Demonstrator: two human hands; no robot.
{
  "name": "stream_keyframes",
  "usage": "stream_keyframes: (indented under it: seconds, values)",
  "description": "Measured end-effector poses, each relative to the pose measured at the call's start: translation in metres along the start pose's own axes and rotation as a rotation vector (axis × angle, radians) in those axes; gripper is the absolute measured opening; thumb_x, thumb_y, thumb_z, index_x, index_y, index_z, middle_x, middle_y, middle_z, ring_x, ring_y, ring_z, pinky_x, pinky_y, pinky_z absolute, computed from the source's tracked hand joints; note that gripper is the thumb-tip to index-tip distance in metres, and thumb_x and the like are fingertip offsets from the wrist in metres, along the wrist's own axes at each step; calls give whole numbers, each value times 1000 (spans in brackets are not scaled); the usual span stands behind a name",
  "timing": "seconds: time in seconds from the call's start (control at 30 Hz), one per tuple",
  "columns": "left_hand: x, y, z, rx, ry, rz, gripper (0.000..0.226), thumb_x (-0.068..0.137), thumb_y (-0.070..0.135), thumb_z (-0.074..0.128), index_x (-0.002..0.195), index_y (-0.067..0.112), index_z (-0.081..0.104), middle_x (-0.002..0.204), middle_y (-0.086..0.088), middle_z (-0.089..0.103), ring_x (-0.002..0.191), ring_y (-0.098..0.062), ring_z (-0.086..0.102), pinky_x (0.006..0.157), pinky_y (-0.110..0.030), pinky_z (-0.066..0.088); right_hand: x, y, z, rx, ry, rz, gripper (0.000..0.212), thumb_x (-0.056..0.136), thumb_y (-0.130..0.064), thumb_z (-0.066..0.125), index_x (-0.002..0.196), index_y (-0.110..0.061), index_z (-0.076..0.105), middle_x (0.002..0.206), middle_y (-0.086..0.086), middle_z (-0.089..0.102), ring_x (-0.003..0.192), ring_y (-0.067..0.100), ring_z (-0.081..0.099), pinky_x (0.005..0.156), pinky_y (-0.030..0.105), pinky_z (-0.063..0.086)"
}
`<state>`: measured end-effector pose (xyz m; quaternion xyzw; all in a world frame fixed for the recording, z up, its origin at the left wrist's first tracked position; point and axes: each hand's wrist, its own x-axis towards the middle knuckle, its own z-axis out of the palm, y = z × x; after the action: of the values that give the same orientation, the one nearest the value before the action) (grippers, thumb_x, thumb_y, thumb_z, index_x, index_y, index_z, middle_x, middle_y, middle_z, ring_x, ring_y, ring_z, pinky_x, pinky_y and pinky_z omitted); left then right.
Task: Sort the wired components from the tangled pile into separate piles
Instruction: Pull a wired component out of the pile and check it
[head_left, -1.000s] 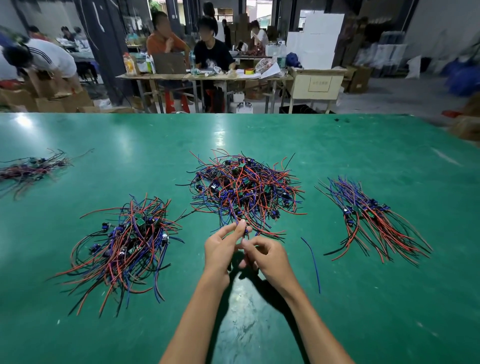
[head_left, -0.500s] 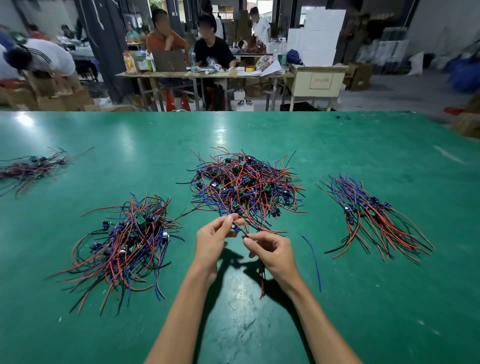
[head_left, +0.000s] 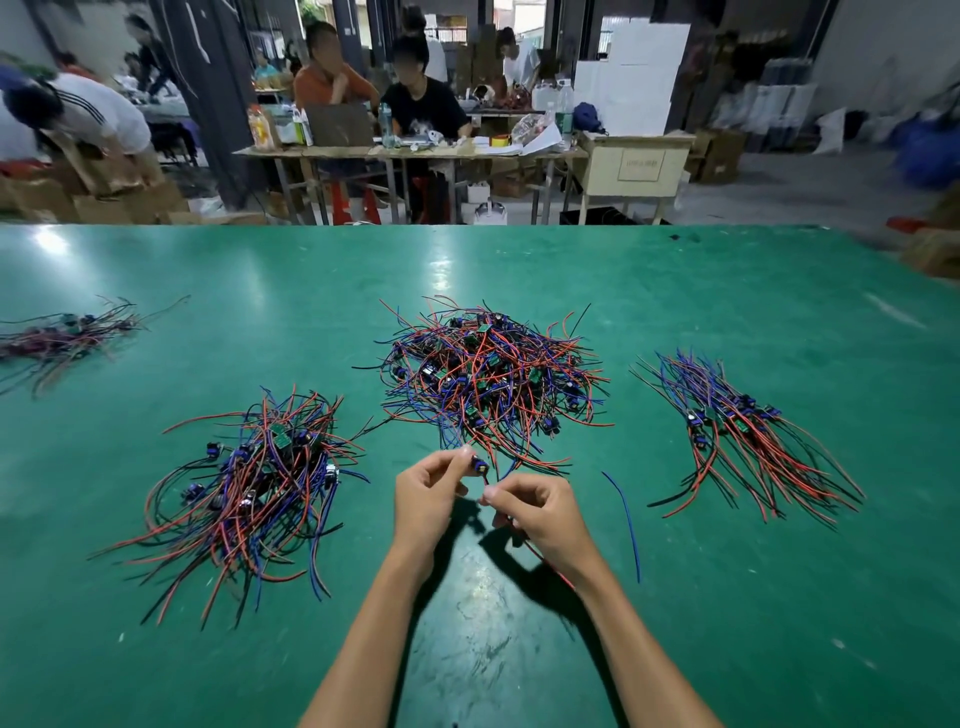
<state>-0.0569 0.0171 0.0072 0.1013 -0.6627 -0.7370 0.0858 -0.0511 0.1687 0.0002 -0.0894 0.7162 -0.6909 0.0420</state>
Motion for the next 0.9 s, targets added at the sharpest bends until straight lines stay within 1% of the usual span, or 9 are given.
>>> stream_keyframes:
  seconds: [0.1, 0.2, 0.3, 0.4, 0.67, 0.73, 0.8, 0.87, 0.9]
  values:
    - [-2, -7, -3, 12, 3, 18, 14, 89, 23, 76, 81, 13, 79, 79, -9, 76, 66, -10, 63, 69, -31, 51, 3, 4, 7, -148, 16, 4, 25, 89, -37, 76, 76, -16, 76, 62, 15, 68, 55, 18, 56, 55, 35, 44]
    - [-1, -9, -7, -6, 1, 25, 14, 87, 26, 77, 81, 14, 80, 74, -6, 74, 65, -12, 58, 64, -26, 47, 4, 4, 8, -205, 49, 44, 27, 87, -53, 72, 86, -26, 77, 58, 6, 66, 50, 16, 62, 52, 28, 45]
    - [-3, -7, -8, 5, -16, 59, 13, 89, 25, 76, 81, 15, 80, 72, 1, 74, 59, -3, 57, 57, -14, 45, 4, -2, 8, -166, 19, 54, 25, 94, -48, 67, 96, -25, 77, 68, 12, 73, 52, 17, 70, 46, 14, 39]
    - [-5, -7, -5, 21, -41, 66, 18, 95, 27, 69, 89, 14, 81, 77, -2, 76, 59, -1, 58, 56, -12, 45, 6, -9, 5, -89, 43, 68, 26, 99, -41, 63, 95, -18, 76, 62, 7, 70, 49, 15, 63, 48, 17, 41]
    - [-9, -11, 0, 73, -11, 67, 29, 102, 18, 57, 83, 11, 79, 77, -8, 73, 64, -4, 64, 58, -14, 50, 65, -70, -134, -53, 612, 80, 30, 102, -37, 56, 83, -16, 67, 44, -6, 55, 37, 7, 43, 40, 17, 31]
    - [-8, -9, 0, 73, -11, 68, 29, 101, 17, 58, 82, 11, 79, 77, -7, 73, 67, -5, 65, 59, -14, 50, 73, -67, -174, -294, 691, 166, 42, 100, -45, 55, 76, -13, 67, 58, 2, 63, 55, 19, 56, 55, 28, 39]
    - [-8, -9, 1, 84, -9, 66, 29, 101, 17, 58, 82, 11, 79, 77, -8, 73, 68, -6, 65, 59, -14, 50, 75, -51, -205, -685, 727, 372, 49, 99, -51, 54, 73, -10, 64, 87, 18, 69, 90, 33, 63, 77, 37, 45]
    - [-7, -10, 0, 90, -4, 60, 29, 101, 17, 59, 82, 11, 79, 77, -11, 73, 66, -7, 65, 58, -14, 49, 72, -38, -214, -973, 745, 534, 42, 95, -46, 63, 98, -5, 71, 123, 25, 58, 120, 38, 50, 93, 43, 45]
    - [-7, -10, 0, 91, -2, 58, 29, 101, 18, 59, 81, 12, 79, 77, -11, 73, 66, -9, 66, 58, -14, 50, 71, -35, -212, -1052, 752, 497, 39, 92, -38, 68, 111, -5, 70, 129, 24, 52, 124, 37, 46, 95, 44, 45]
